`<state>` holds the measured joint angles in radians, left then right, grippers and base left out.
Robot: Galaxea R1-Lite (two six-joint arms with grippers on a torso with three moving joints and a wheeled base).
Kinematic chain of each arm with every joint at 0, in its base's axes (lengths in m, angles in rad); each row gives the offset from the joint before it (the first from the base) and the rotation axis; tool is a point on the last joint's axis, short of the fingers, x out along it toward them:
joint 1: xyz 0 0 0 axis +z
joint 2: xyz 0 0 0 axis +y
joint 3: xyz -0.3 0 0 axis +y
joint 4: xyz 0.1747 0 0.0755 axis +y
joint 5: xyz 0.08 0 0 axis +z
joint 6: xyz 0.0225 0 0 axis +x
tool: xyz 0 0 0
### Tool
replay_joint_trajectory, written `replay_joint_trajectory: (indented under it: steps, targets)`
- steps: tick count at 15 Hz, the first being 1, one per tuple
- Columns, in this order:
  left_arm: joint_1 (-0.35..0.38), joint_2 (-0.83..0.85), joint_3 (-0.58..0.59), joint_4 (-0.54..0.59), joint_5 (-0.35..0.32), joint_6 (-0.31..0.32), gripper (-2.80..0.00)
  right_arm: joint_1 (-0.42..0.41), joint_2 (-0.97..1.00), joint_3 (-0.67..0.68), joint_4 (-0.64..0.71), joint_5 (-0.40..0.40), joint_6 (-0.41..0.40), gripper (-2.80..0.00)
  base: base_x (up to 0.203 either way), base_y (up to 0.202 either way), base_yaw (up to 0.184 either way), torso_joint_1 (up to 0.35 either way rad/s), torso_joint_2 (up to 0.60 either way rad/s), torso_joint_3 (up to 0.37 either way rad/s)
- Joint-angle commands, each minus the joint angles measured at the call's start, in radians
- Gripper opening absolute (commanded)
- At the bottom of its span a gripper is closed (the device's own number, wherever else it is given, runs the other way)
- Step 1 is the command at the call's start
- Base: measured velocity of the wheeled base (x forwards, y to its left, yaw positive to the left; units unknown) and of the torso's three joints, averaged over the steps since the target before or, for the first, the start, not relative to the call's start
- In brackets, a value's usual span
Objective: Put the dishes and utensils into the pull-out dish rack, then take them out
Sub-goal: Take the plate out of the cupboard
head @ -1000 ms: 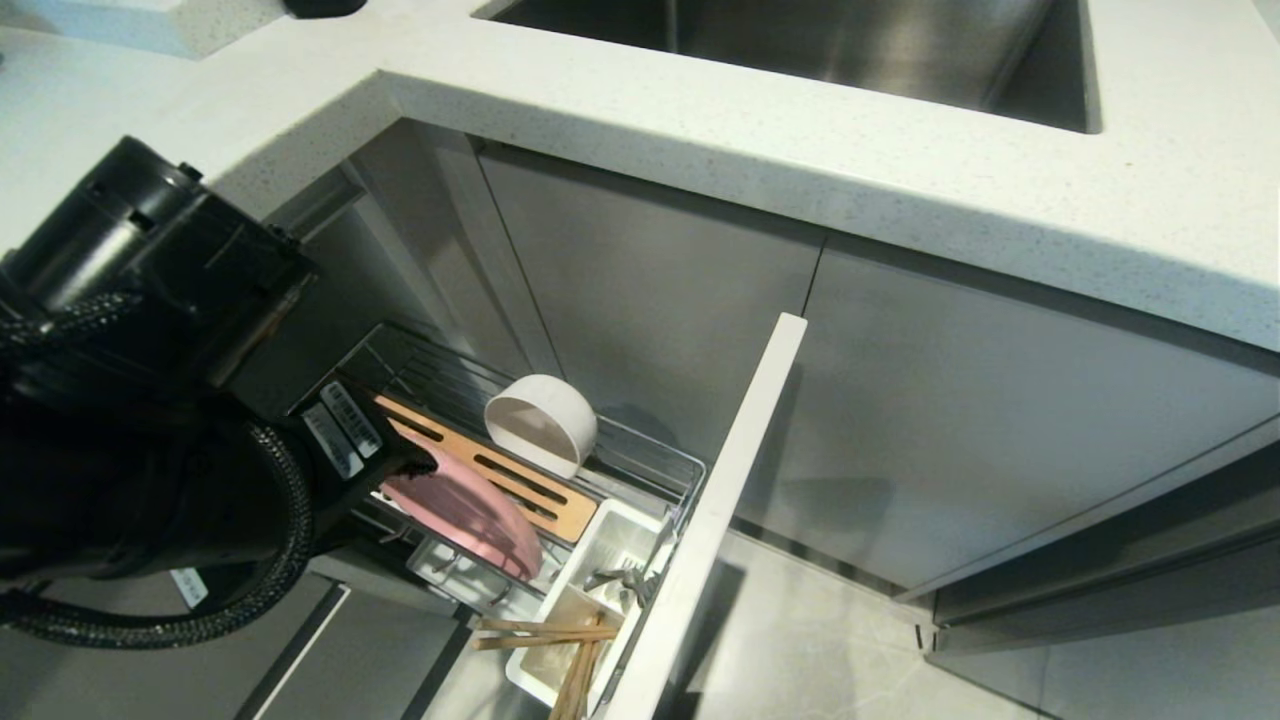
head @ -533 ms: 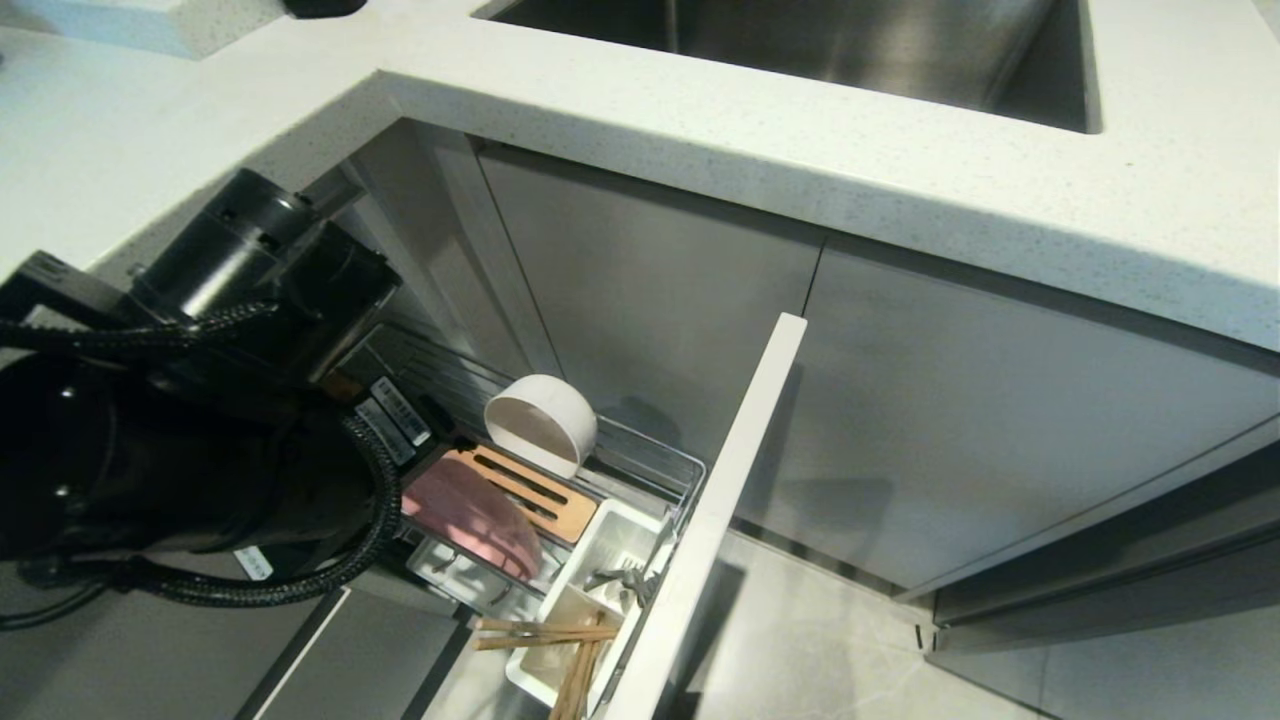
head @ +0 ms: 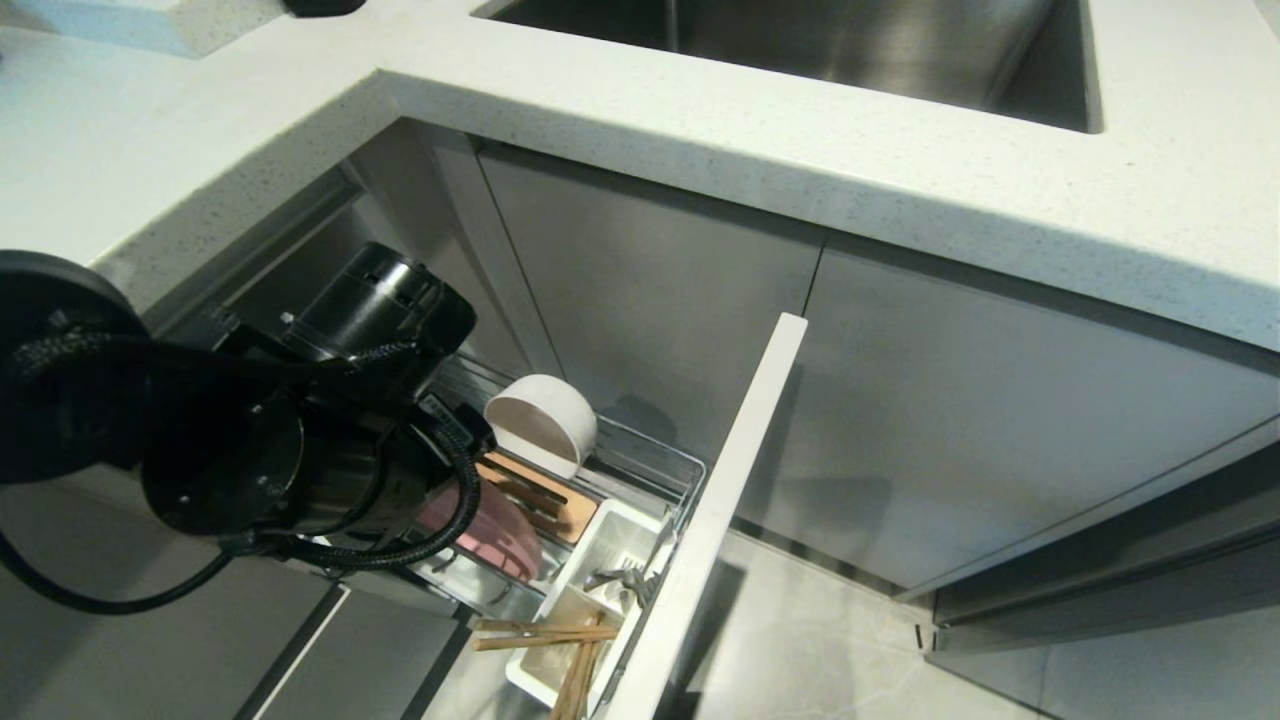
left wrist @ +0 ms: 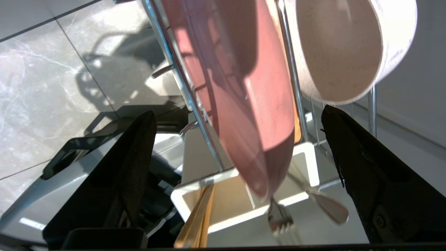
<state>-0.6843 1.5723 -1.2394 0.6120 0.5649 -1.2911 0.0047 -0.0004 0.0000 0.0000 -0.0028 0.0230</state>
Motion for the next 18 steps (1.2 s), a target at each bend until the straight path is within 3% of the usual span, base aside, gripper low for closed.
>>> replay_joint_trajectory:
  steps: [1, 3, 4, 14, 18]
  targets:
    - [0.006, 0.022, 0.006, -0.004, 0.004, -0.006, 0.0, 0.0, 0.0, 0.002, -0.001, 0.0, 0.0, -2.8, 0.0, 0.0, 0.0, 0.0, 0.0, 0.0]
    - [0.006, 0.03, 0.006, -0.005, 0.006, -0.005, 0.0, 0.0, 0.0, 0.002, 0.0, 0.0, 0.0, -2.8, 0.0, 0.0, 0.0, 0.0, 0.0, 0.0]
    - [0.006, 0.034, 0.006, -0.006, 0.009, -0.005, -2.8, 0.0, 0.0, 0.002, -0.001, 0.0, 0.0, -2.8, 0.0, 0.0, 0.0, 0.0, 0.0, 0.0]
    - [0.006, 0.032, 0.005, -0.005, 0.025, -0.006, -2.8, 0.001, 0.0, 0.002, -0.001, 0.0, 0.0, -2.8, 0.0, 0.0, 0.0, 0.0, 0.0, 0.0]
    - [0.001, 0.017, -0.005, -0.005, 0.064, -0.005, -2.8, 0.0, 0.0, 0.002, 0.0, 0.0, 0.0, -2.8, 0.0, 0.0, 0.0, 0.0, 0.0, 0.0]
